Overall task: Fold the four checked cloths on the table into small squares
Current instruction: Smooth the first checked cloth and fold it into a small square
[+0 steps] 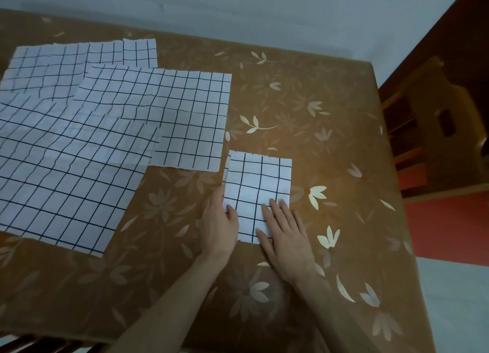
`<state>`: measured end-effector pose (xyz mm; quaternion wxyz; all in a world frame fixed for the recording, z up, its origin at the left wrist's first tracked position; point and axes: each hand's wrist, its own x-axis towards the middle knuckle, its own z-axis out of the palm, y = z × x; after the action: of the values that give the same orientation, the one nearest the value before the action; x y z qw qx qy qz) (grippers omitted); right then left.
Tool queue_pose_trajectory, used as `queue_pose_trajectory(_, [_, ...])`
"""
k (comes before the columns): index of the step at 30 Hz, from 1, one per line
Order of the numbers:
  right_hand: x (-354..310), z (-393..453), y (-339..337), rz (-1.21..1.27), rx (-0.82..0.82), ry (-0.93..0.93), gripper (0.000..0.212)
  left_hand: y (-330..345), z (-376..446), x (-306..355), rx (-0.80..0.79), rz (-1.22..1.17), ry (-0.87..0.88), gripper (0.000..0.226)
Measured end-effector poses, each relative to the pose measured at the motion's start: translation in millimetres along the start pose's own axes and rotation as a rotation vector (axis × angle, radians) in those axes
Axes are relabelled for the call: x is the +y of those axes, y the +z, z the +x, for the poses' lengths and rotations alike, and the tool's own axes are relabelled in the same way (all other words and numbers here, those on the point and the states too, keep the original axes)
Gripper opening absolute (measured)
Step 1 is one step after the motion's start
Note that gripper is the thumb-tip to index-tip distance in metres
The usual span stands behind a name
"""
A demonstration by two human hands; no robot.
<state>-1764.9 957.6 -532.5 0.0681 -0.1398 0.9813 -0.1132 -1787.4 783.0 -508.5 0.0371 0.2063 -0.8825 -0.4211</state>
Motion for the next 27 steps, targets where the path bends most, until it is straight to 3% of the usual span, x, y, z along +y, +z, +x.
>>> queue_pose_trajectory(7, [-0.1,0.6,8.2,-0.091,-0.066,-0.015,0.072,1.1,-2.3,-6.9,0.055,0.120,0.035,0.044])
queue_pose_trajectory(15, [2.7,6.3,-13.0,0.113,0.027,-0.006,0.059,1.7,-3.4,-22.2,0.071,0.390,0.111,0.044])
queue_pose_trajectory(19, [18.2,15.2,-11.0,0.015,-0.071,-0.017,0.065,0.6,-6.0,-25.8,0.094,0.395,0.132,0.042])
queue_pose_trajectory(22, [18.0,16.2,-7.7,-0.036,-0.067,-0.013,0.067,6.4,-17.4,-21.2,0.104,0.464,0.304,0.040])
queue_pose_trajectory(25, [18.1,16.8,-7.8,-0.035,-0.061,-0.008,0.067,20.8,-35.5,-14.2,-0.055,0.471,0.635,0.037])
queue_pose_trajectory(27, [21.7,17.6,-10.2,-0.018,-0.040,-0.023,0.064,31.9,-43.6,-13.0,-0.164,0.482,0.741,0.043])
